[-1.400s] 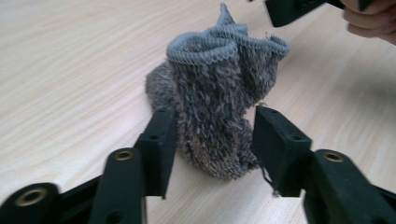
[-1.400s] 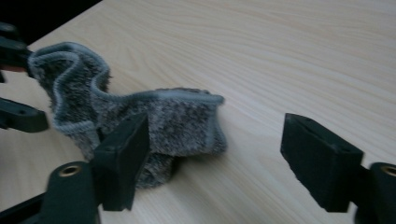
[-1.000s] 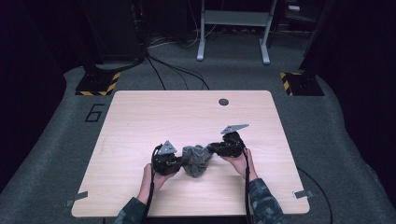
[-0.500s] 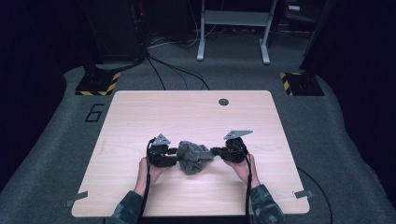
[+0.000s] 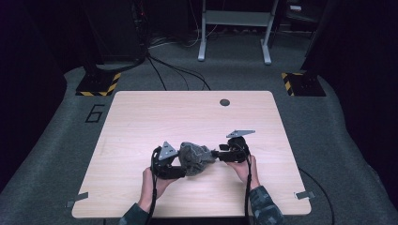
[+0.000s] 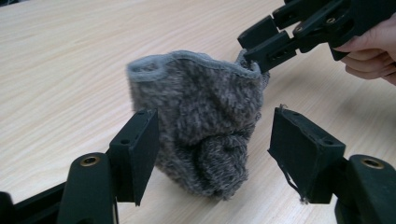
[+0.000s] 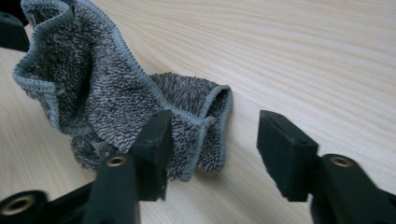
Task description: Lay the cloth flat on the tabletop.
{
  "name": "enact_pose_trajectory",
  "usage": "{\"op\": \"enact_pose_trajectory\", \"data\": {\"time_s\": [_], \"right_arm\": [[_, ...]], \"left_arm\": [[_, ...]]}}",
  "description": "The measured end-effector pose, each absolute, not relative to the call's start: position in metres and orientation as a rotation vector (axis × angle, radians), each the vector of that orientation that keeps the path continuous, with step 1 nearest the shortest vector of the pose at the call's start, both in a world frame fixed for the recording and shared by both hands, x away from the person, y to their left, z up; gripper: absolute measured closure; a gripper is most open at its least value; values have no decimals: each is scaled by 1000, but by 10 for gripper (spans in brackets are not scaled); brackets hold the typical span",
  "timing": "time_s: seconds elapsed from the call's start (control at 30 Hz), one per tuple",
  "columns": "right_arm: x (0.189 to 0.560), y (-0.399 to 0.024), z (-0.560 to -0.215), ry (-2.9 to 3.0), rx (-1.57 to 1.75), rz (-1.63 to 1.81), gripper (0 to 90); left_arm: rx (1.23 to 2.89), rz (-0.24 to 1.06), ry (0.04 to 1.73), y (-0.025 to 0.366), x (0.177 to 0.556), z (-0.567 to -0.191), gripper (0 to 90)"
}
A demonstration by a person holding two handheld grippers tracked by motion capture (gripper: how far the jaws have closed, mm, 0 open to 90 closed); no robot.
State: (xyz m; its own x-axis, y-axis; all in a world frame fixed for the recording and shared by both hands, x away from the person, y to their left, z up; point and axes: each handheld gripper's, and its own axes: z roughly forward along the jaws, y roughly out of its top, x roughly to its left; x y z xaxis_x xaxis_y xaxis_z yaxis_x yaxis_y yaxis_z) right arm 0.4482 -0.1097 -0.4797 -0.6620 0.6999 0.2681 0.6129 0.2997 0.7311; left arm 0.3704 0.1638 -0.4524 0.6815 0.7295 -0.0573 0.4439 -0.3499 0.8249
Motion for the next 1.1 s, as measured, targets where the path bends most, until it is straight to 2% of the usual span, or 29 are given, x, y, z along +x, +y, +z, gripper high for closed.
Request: {"op": "enact_pose_trajectory", "data": {"time_s": [0.13, 0.27, 0.47, 0.5, 0.57, 0.77, 0.83, 0.9, 1.1], "right_arm": [[449, -110, -483, 2465, 1254, 1306, 366], [446, -112, -484, 2490, 1271, 1335, 310], [442, -115, -489, 2520, 1283, 1395, 319], [444, -114, -490, 2529, 1289, 1377, 335], [446, -111, -494, 2547, 1291, 1358, 426], [443, -105, -493, 2532, 1222, 1344, 710], [442, -106, -492, 2515, 1209, 1342, 764], [440, -106, -490, 2498, 1194, 1351, 805], [435, -115, -479, 2412, 1153, 1342, 843]], "left_arm": [[2003, 395, 898, 148, 370, -455, 318], [2028, 448, 869, 136, 368, -454, 318], [2033, 545, 910, 126, 374, -459, 359], [2035, 561, 909, 126, 375, -459, 365], [2027, 575, 919, 125, 378, -462, 403], [2020, 541, 909, 126, 385, -470, 665], [2009, 529, 912, 126, 387, -472, 776], [2008, 518, 903, 128, 389, -474, 842], [1970, 399, 868, 145, 391, -473, 863]]}}
